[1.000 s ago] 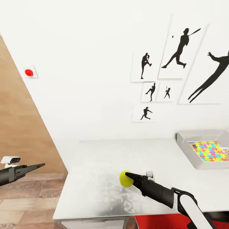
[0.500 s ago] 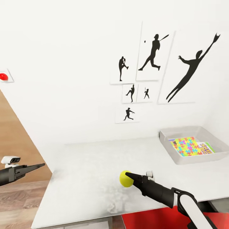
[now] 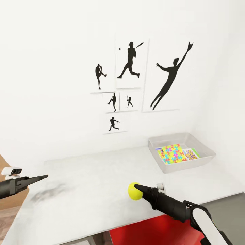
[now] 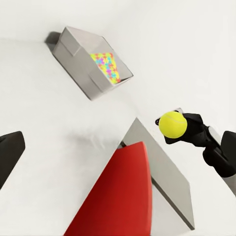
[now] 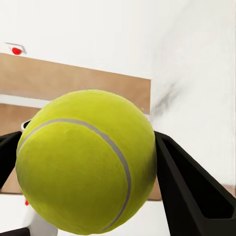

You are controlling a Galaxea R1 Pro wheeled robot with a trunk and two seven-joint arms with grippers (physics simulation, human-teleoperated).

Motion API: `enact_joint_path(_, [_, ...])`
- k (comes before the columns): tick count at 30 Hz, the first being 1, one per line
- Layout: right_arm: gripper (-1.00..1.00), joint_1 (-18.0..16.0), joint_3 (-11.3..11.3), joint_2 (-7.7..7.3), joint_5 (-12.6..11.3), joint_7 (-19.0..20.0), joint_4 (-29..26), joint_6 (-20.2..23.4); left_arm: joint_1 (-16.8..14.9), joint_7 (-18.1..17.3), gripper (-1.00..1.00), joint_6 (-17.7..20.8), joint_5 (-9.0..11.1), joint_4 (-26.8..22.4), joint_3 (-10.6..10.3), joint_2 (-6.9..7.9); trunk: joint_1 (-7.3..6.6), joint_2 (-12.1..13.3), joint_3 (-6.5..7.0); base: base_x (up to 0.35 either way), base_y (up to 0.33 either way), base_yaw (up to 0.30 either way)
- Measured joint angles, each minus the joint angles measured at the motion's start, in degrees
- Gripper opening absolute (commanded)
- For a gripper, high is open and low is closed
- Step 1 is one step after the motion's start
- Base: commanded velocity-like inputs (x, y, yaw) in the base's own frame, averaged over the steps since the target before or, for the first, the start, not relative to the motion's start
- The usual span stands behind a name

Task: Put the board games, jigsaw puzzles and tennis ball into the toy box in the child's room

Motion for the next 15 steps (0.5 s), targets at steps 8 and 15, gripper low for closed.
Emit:
enact_joint_path(8, [-1.00, 0.00, 0.00, -0.02, 0.00, 0.02, 0.02, -0.01, 0.00, 0.00, 1.00, 0.00, 0.01, -0.02, 0.04, 0.00, 0.00, 0.00, 0.64, 0.000, -0.169, -0.188])
enact_joint_path(15, [-1.00, -0.01, -0.01, 0.03, 0.01, 0.01, 0.03, 0.00, 0.05, 0.00, 1.00, 0.00, 0.07, -0.41, -0.01, -0.05, 0.00, 0.01, 1.15, 0.000, -0.205, -0.173])
